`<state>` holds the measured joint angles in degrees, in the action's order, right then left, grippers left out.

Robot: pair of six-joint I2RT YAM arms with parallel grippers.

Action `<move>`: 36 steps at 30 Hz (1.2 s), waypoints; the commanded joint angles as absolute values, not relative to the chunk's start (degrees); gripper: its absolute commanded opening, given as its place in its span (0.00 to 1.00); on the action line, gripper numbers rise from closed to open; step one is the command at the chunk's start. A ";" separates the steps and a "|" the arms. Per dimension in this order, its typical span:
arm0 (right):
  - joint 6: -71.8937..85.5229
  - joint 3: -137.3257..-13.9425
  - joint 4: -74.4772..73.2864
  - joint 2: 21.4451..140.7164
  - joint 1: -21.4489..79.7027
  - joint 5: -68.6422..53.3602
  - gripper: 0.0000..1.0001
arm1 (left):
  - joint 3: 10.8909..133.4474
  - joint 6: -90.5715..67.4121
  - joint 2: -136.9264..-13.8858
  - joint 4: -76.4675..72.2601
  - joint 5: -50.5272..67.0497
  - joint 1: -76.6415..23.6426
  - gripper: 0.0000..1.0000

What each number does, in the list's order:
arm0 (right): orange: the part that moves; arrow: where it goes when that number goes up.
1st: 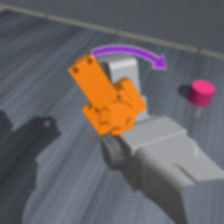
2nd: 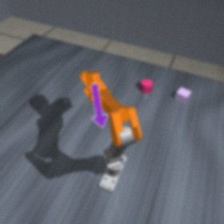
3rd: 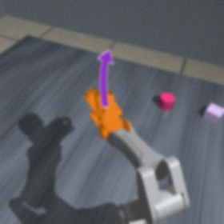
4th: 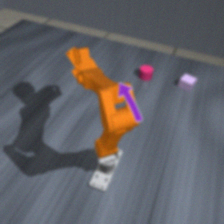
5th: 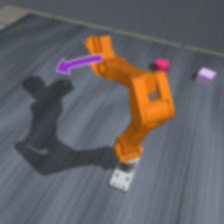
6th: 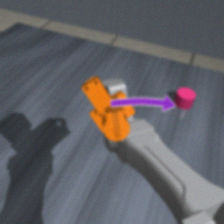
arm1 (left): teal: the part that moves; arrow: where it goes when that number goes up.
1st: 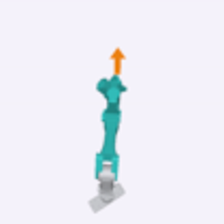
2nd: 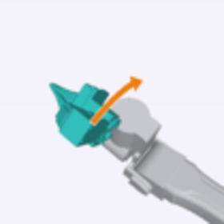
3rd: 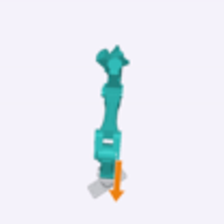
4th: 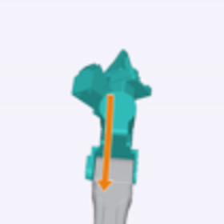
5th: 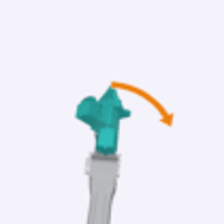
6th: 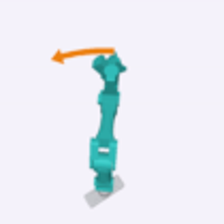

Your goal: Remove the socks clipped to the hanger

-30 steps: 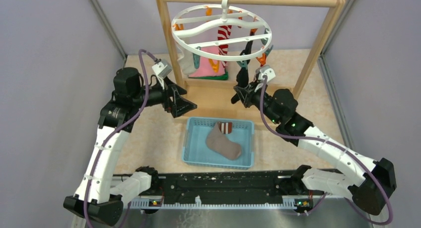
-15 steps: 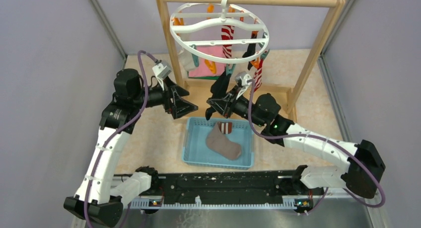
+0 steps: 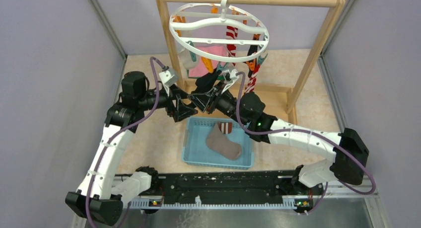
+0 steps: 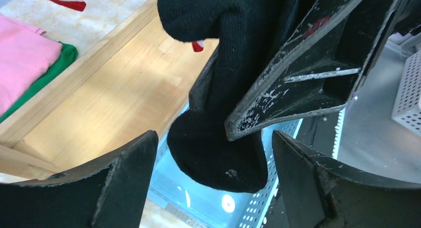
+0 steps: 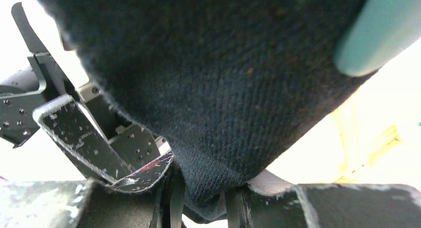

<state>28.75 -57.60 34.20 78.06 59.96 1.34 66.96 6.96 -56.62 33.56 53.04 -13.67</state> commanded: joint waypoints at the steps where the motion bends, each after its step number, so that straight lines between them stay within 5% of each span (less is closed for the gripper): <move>1: 30.99 -61.88 35.92 79.11 60.53 4.42 0.32 | 68.58 12.31 -57.39 33.15 52.62 -14.31 0.85; 5: 32.34 -62.57 33.85 79.29 60.91 4.21 0.39 | 67.48 12.44 -56.33 30.89 50.00 -14.41 0.56; 8: 33.30 -60.28 34.17 77.80 60.91 4.77 0.47 | 67.52 11.47 -55.97 29.29 48.40 -14.41 0.21; 11: 33.17 -56.77 33.44 74.54 60.91 6.59 0.54 | 68.46 10.48 -56.31 29.13 46.56 -14.41 0.01; 17: 30.74 -49.78 26.00 63.72 60.46 11.50 0.72 | 68.82 7.63 -55.99 27.16 44.93 -14.41 0.00; 23: 25.76 -45.22 22.00 53.98 57.80 13.41 0.75 | 69.47 4.72 -56.09 26.80 44.64 -14.41 0.00; 28: 18.51 -53.54 21.04 57.02 56.05 13.47 0.75 | 69.87 1.19 -56.67 26.81 44.95 -14.41 0.00; 36: 24.37 -62.49 22.08 61.52 40.94 -11.41 0.72 | 69.23 0.09 -56.38 27.71 44.97 -14.41 0.00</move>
<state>20.64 -57.76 20.36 60.53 48.93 4.51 67.51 1.32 -57.04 29.52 44.53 -14.15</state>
